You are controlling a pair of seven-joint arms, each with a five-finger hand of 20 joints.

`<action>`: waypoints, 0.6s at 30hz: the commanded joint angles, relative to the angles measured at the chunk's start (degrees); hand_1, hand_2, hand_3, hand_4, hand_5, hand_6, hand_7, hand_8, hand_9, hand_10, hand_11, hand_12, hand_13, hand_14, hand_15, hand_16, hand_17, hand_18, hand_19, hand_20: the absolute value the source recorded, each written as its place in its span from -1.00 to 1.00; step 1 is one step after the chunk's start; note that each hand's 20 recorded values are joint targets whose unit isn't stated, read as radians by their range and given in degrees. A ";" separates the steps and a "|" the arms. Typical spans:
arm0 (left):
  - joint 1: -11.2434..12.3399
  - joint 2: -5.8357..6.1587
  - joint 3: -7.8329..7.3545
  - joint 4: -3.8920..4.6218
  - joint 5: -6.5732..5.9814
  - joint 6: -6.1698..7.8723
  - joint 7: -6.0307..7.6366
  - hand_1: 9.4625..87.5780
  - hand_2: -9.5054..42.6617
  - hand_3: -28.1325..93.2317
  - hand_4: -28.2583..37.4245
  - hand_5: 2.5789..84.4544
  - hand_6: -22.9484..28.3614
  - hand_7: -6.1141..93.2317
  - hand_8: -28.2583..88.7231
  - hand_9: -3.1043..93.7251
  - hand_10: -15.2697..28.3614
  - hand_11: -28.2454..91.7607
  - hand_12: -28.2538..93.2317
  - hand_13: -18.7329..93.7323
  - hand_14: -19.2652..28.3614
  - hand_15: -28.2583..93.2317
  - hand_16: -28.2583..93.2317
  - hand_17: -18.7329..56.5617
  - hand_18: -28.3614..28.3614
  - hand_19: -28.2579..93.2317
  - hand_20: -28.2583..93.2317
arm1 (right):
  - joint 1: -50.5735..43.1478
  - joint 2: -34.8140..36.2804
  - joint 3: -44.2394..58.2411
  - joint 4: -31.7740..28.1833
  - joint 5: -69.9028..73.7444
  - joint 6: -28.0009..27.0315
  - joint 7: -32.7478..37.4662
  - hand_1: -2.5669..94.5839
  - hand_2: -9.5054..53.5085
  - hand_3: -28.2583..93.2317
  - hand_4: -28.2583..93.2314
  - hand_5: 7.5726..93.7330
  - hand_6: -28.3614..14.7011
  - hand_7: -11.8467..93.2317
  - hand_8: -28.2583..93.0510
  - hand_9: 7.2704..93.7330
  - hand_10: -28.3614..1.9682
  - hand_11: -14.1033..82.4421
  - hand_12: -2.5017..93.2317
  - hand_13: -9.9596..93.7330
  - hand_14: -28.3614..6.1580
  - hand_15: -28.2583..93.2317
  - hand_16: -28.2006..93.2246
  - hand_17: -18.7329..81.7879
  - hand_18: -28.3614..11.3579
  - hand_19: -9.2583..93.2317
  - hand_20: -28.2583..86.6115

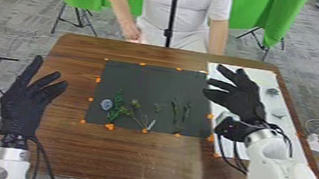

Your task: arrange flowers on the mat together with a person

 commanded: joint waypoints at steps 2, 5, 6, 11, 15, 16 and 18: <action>1.06 -0.45 -0.52 0.24 0.00 0.32 -0.15 -0.77 -0.32 0.64 -1.00 -0.38 0.02 -0.67 -0.67 -0.21 0.51 -0.19 -0.34 -0.12 0.85 0.19 -0.62 -0.54 1.00 0.66 -0.76 | -2.01 -0.36 0.58 -0.63 0.73 0.63 -0.24 -0.61 -0.46 0.59 -0.94 -0.22 0.26 -0.57 -0.71 -0.06 -0.36 -0.45 -0.64 -0.05 -0.60 0.07 -0.32 -0.54 -0.84 0.10 -0.24; 1.19 -0.55 -0.81 -0.02 0.21 0.22 -0.18 -0.77 -0.32 0.64 -1.00 -0.37 0.02 -0.67 -0.67 -0.21 0.52 -0.18 -0.34 -0.13 0.85 0.20 -0.63 -0.54 1.00 0.65 -0.76 | -1.86 -0.48 0.44 -0.64 0.60 0.49 0.00 -0.61 -0.46 0.59 -0.95 -0.22 0.26 -0.57 -0.71 -0.06 -0.36 -0.45 -0.64 -0.05 -0.61 0.08 -0.32 -0.53 -0.84 0.11 -0.23; 1.10 -0.48 -0.76 0.01 0.11 0.19 0.00 -0.77 -0.32 0.64 -1.00 -0.37 0.02 -0.67 -0.67 -0.21 0.52 -0.18 -0.34 -0.13 0.85 0.20 -0.63 -0.54 1.00 0.65 -0.76 | -1.48 -0.49 0.25 -0.48 0.45 0.63 0.20 -0.61 -0.46 0.59 -0.94 -0.21 0.26 -0.57 -0.71 -0.06 -0.37 -0.45 -0.64 -0.05 -0.60 0.08 -0.32 -0.53 -0.84 0.11 -0.23; 0.88 0.08 -0.11 -0.14 -0.28 0.78 0.57 -0.77 -0.32 0.64 -1.00 -0.37 0.02 -0.67 -0.66 -0.21 0.52 -0.18 -0.34 -0.12 0.86 0.22 -0.63 -0.54 1.00 0.65 -0.75 | -1.54 -0.58 0.48 -0.28 0.51 0.68 0.32 -0.61 -0.46 0.59 -0.94 -0.21 0.26 -0.56 -0.72 -0.05 -0.37 -0.44 -0.64 -0.05 -0.59 0.10 -0.33 -0.53 -0.84 0.11 -0.23; 0.90 -0.40 0.00 0.08 -0.20 0.58 -0.13 -0.77 -0.32 0.65 -1.00 -0.36 0.03 -0.67 -0.66 -0.20 0.52 -0.17 -0.34 -0.12 0.86 0.23 -0.64 -0.54 0.99 0.65 -0.74 | -1.35 -0.53 0.36 -0.07 0.35 0.74 0.51 -0.61 -0.46 0.59 -0.94 -0.21 0.26 -0.56 -0.72 -0.05 -0.37 -0.44 -0.64 -0.05 -0.59 0.10 -0.33 -0.53 -0.84 0.11 -0.23; 1.02 -0.46 -0.01 0.10 -0.19 0.51 -0.25 -0.77 -0.32 0.65 -1.00 -0.36 0.03 -0.67 -0.67 -0.20 0.52 -0.17 -0.34 -0.12 0.86 0.23 -0.64 -0.54 0.99 0.65 -0.74 | -1.18 -0.55 0.40 0.04 0.56 0.59 0.75 -0.61 -0.47 0.60 -0.94 -0.21 0.26 -0.56 -0.72 -0.05 -0.37 -0.44 -0.64 -0.05 -0.59 0.10 -0.33 -0.53 -0.84 0.11 -0.23; 0.98 -0.55 0.05 0.13 -0.21 0.55 -0.54 -0.77 -0.32 0.65 -1.00 -0.36 0.03 -0.67 -0.67 -0.20 0.52 -0.17 -0.34 -0.12 0.86 0.23 -0.64 -0.55 0.99 0.64 -0.73 | -1.29 -0.42 0.48 -0.05 0.18 0.85 0.76 -0.61 -0.47 0.60 -0.94 -0.21 0.26 -0.56 -0.72 -0.05 -0.37 -0.44 -0.64 -0.05 -0.59 0.10 -0.33 -0.53 -0.84 0.11 -0.23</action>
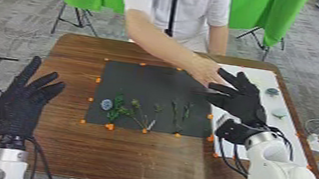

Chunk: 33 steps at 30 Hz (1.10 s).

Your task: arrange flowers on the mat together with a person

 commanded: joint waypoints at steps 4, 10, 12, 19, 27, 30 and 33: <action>0.69 -0.55 0.46 0.17 -0.23 0.54 -0.85 -0.76 -0.32 0.65 -1.00 -0.36 0.03 -0.67 -0.67 -0.20 0.52 -0.17 -0.34 -0.13 0.85 0.22 -0.65 -0.55 0.99 0.63 -0.73 | -0.15 -0.13 0.26 -0.10 -0.22 0.87 0.03 -0.61 -0.47 0.60 -0.95 -0.21 0.26 -0.56 -0.72 -0.05 -0.37 -0.44 -0.64 -0.05 -0.58 0.10 -0.33 -0.53 -0.84 0.11 -0.23; 0.81 -0.39 0.79 -0.09 -0.22 0.65 -0.60 -0.76 -0.32 0.65 -1.00 -0.36 0.03 -0.66 -0.67 -0.20 0.52 -0.17 -0.34 -0.13 0.84 0.21 -0.64 -0.56 0.99 0.62 -0.73 | -0.33 -0.03 0.65 -0.28 -0.37 1.13 -0.17 -0.60 -0.47 0.60 -0.95 -0.21 0.26 -0.56 -0.72 -0.05 -0.37 -0.44 -0.64 -0.04 -0.58 0.10 -0.33 -0.53 -0.84 0.11 -0.23; 0.64 -0.71 0.59 -0.07 0.14 0.10 -1.07 -0.76 -0.32 0.65 -1.00 -0.37 0.03 -0.66 -0.67 -0.20 0.52 -0.17 -0.34 -0.13 0.84 0.21 -0.64 -0.56 0.99 0.61 -0.72 | -0.31 0.08 0.73 -0.11 -0.29 0.86 -0.24 -0.60 -0.47 0.60 -0.95 -0.21 0.27 -0.56 -0.72 -0.05 -0.37 -0.44 -0.64 -0.04 -0.58 0.10 -0.33 -0.54 -0.84 0.11 -0.23; 0.69 -0.47 0.93 0.08 -0.10 -0.04 -1.02 -0.76 -0.33 0.65 -1.00 -0.36 0.04 -0.66 -0.67 -0.20 0.52 -0.17 -0.34 -0.13 0.85 0.22 -0.64 -0.56 0.99 0.62 -0.71 | -0.81 0.47 1.37 0.31 -0.84 0.52 -0.69 -0.60 -0.47 0.60 -0.94 -0.18 0.27 -0.55 -0.72 -0.04 -0.35 -0.43 -0.64 -0.04 -0.58 0.11 -0.34 -0.54 -0.83 0.11 -0.23; 1.10 -0.86 0.73 -0.05 0.33 -0.77 -1.73 -0.76 -0.33 0.65 -1.00 -0.37 0.02 -0.67 -0.67 -0.21 0.49 -0.20 -0.35 -0.14 0.83 0.15 -0.64 -0.56 1.00 0.57 -0.72 | -0.97 0.54 2.03 0.44 -2.48 0.70 -0.54 -0.59 -0.48 0.61 -0.95 -0.18 0.30 -0.56 -0.72 -0.05 -0.33 -0.46 -0.65 -0.06 -0.58 0.06 -0.35 -0.55 -0.82 0.07 -0.24; 1.07 -0.97 0.70 -0.08 0.44 -1.01 -1.97 -0.76 -0.32 0.64 -1.00 -0.37 0.02 -0.67 -0.67 -0.21 0.49 -0.20 -0.35 -0.14 0.83 0.15 -0.63 -0.57 1.00 0.57 -0.72 | -1.16 0.54 2.27 0.43 -1.90 0.68 -0.55 -0.60 -0.48 0.61 -0.95 -0.18 0.30 -0.56 -0.72 -0.05 -0.24 -0.47 -0.65 -0.06 -0.58 0.04 -0.34 -0.55 -0.83 0.07 -0.24; 1.02 -1.07 0.71 -0.16 0.53 -0.98 -2.21 -0.76 -0.33 0.65 -1.00 -0.37 0.02 -0.67 -0.67 -0.21 0.49 -0.20 -0.35 -0.14 0.83 0.15 -0.63 -0.57 1.00 0.57 -0.72 | -1.48 0.35 2.62 0.35 -1.93 0.10 -0.48 -0.60 -0.49 0.61 -0.95 -0.17 0.30 -0.56 -0.72 -0.05 -0.16 -0.48 -0.65 -0.05 -0.59 0.03 -0.33 -0.55 -0.84 0.07 -0.24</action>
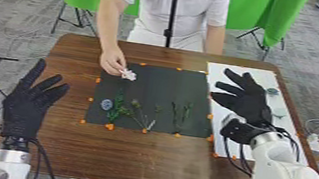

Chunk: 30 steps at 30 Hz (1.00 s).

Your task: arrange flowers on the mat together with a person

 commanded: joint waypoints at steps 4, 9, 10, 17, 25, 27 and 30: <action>0.77 -0.27 0.30 -0.14 0.21 -0.35 -0.60 -0.76 -0.33 0.65 -1.00 -0.37 0.02 -0.67 -0.67 -0.21 0.50 -0.20 -0.34 -0.14 0.83 0.15 -0.63 -0.57 1.00 0.57 -0.71 | -0.58 0.12 0.51 0.17 -0.80 -0.07 0.05 -0.60 -0.49 0.61 -0.95 -0.15 0.30 -0.55 -0.72 -0.05 -0.16 -0.48 -0.65 -0.05 -0.59 0.03 -0.33 -0.55 -0.86 0.07 -0.24; 0.66 0.20 0.73 -0.10 -0.08 0.05 -0.39 -0.76 -0.33 0.65 -1.00 -0.37 0.02 -0.67 -0.66 -0.21 0.51 -0.19 -0.34 -0.14 0.83 0.16 -0.62 -0.57 1.00 0.57 -0.71 | -0.36 0.09 0.45 0.22 -0.68 -0.07 -0.01 -0.60 -0.49 0.61 -0.95 -0.14 0.30 -0.55 -0.72 -0.05 -0.18 -0.48 -0.65 -0.05 -0.59 0.04 -0.32 -0.55 -0.86 0.07 -0.23; 0.58 0.22 0.76 -0.05 -0.14 0.00 -0.40 -0.76 -0.33 0.65 -1.00 -0.37 0.02 -0.67 -0.66 -0.21 0.51 -0.19 -0.34 -0.14 0.83 0.16 -0.63 -0.57 1.00 0.57 -0.71 | -0.40 0.11 0.44 0.17 -0.56 0.03 0.01 -0.60 -0.49 0.61 -0.95 -0.14 0.31 -0.55 -0.73 -0.05 -0.18 -0.48 -0.65 -0.05 -0.59 0.04 -0.32 -0.55 -0.86 0.07 -0.23; 0.56 0.86 1.15 -0.21 -0.46 0.70 0.05 -0.76 -0.32 0.65 -1.00 -0.37 0.03 -0.67 -0.66 -0.21 0.51 -0.19 -0.34 -0.14 0.83 0.17 -0.63 -0.57 1.00 0.57 -0.71 | -0.02 1.35 0.50 0.02 -2.56 1.29 0.57 -0.59 -0.50 0.62 -0.95 -0.14 0.31 -0.55 -0.73 -0.04 -0.24 -0.47 -0.64 -0.04 -0.58 0.07 -0.31 -0.54 -0.86 0.07 -0.23; 0.80 1.90 1.41 -0.72 -0.86 1.43 1.22 -0.76 -0.32 0.65 -1.00 -0.37 0.03 -0.67 -0.67 -0.21 0.51 -0.18 -0.34 -0.14 0.83 0.17 -0.63 -0.57 1.00 0.57 -0.70 | 1.59 6.26 1.73 -0.60 -14.56 10.12 4.82 -0.55 -0.55 0.64 -0.94 -0.15 0.32 -0.54 -0.72 0.02 -0.34 -0.37 -0.63 0.04 -0.51 0.21 -0.33 -0.48 -0.87 0.16 -0.20; 0.81 2.35 1.56 -0.87 -0.80 1.66 1.59 -0.76 -0.32 0.65 -1.00 -0.37 0.03 -0.66 -0.67 -0.21 0.52 -0.18 -0.34 -0.14 0.83 0.17 -0.63 -0.57 1.00 0.57 -0.70 | 2.56 7.95 1.61 -0.47 -19.26 13.70 7.99 -0.54 -0.56 0.64 -0.94 -0.16 0.32 -0.53 -0.72 0.04 -0.35 -0.35 -0.62 0.06 -0.49 0.24 -0.33 -0.46 -0.88 0.19 -0.19; 1.25 3.52 2.11 -1.24 -1.44 2.55 2.74 -0.75 -0.32 0.65 -1.00 -0.36 0.03 -0.66 -0.67 -0.21 0.52 -0.17 -0.34 -0.14 0.84 0.18 -0.63 -0.57 1.00 0.57 -0.70 | 7.57 10.72 -1.65 1.05 -30.04 18.45 17.36 -0.52 -0.59 0.65 -0.93 -0.15 0.33 -0.53 -0.73 0.08 -0.37 -0.31 -0.62 0.11 -0.47 0.30 -0.34 -0.42 -0.89 0.25 -0.18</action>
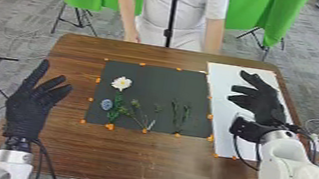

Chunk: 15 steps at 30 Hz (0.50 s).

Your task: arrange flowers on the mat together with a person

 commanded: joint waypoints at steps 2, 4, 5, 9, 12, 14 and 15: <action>0.97 2.09 0.87 -0.90 -1.04 1.82 1.77 -0.75 -0.32 0.65 -1.00 -0.36 0.03 -0.66 -0.67 -0.21 0.52 -0.17 -0.34 -0.14 0.84 0.18 -0.63 -0.56 1.00 0.57 -0.70 | 9.45 7.65 -3.24 1.90 -24.46 10.07 21.09 -0.50 -0.61 0.65 -0.93 -0.14 0.33 -0.52 -0.73 0.10 -0.37 -0.30 -0.62 0.14 -0.45 0.32 -0.35 -0.39 -0.90 0.28 -0.18; 0.95 2.41 0.99 -0.96 -1.17 1.98 2.17 -0.75 -0.32 0.65 -1.00 -0.36 0.03 -0.66 -0.67 -0.21 0.52 -0.17 -0.34 -0.14 0.84 0.18 -0.63 -0.56 1.00 0.57 -0.70 | 13.46 9.00 -6.19 3.79 -30.81 10.96 27.47 -0.48 -0.61 0.65 -0.93 -0.14 0.33 -0.52 -0.73 0.13 -0.39 -0.28 -0.62 0.17 -0.45 0.34 -0.35 -0.37 -0.92 0.31 -0.17; 1.13 2.64 1.04 -1.07 -1.33 2.35 2.43 -0.75 -0.32 0.65 -1.00 -0.36 0.03 -0.66 -0.67 -0.21 0.52 -0.17 -0.34 -0.14 0.84 0.18 -0.63 -0.56 1.00 0.57 -0.70 | 14.55 9.55 -6.76 4.70 -33.31 10.33 29.69 -0.48 -0.61 0.64 -0.93 -0.14 0.33 -0.52 -0.73 0.14 -0.41 -0.28 -0.62 0.19 -0.46 0.35 -0.35 -0.36 -0.92 0.33 -0.17; 1.21 3.22 1.24 -1.35 -1.55 2.74 2.96 -0.75 -0.31 0.65 -1.00 -0.37 0.03 -0.66 -0.67 -0.21 0.52 -0.17 -0.34 -0.14 0.84 0.18 -0.63 -0.56 1.00 0.58 -0.70 | 15.14 10.93 -6.21 5.98 -41.98 5.61 37.07 -0.43 -0.64 0.61 -0.92 -0.12 0.30 -0.54 -0.73 0.24 -0.50 -0.24 -0.63 0.34 -0.47 0.42 -0.36 -0.21 -0.90 0.51 -0.15; 1.38 3.27 1.20 -1.51 -1.52 2.77 3.07 -0.75 -0.32 0.65 -1.00 -0.37 0.04 -0.66 -0.67 -0.21 0.52 -0.17 -0.34 -0.14 0.84 0.18 -0.64 -0.56 1.00 0.58 -0.70 | 17.05 11.78 -8.10 7.62 -49.21 2.00 42.55 -0.41 -0.66 0.60 -0.91 -0.12 0.29 -0.55 -0.72 0.29 -0.48 -0.20 -0.62 0.39 -0.43 0.45 -0.36 -0.18 -0.93 0.55 -0.17; 1.52 3.31 1.10 -1.61 -1.67 2.93 3.29 -0.75 -0.32 0.65 -1.00 -0.37 0.04 -0.66 -0.67 -0.21 0.52 -0.17 -0.34 -0.14 0.84 0.18 -0.64 -0.56 1.00 0.58 -0.70 | 18.10 11.92 -8.74 8.55 -51.55 -1.71 45.55 -0.39 -0.67 0.60 -0.90 -0.13 0.29 -0.56 -0.72 0.30 -0.48 -0.18 -0.61 0.39 -0.43 0.46 -0.36 -0.17 -0.94 0.57 -0.19; 1.53 3.58 1.25 -1.63 -1.87 3.12 3.65 -0.75 -0.32 0.65 -1.00 -0.37 0.04 -0.66 -0.67 -0.21 0.52 -0.17 -0.34 -0.14 0.84 0.18 -0.64 -0.56 1.00 0.58 -0.71 | 18.59 11.73 -8.89 9.11 -52.62 -4.18 47.02 -0.39 -0.67 0.60 -0.90 -0.13 0.29 -0.56 -0.71 0.31 -0.48 -0.18 -0.61 0.39 -0.43 0.46 -0.36 -0.17 -0.94 0.57 -0.20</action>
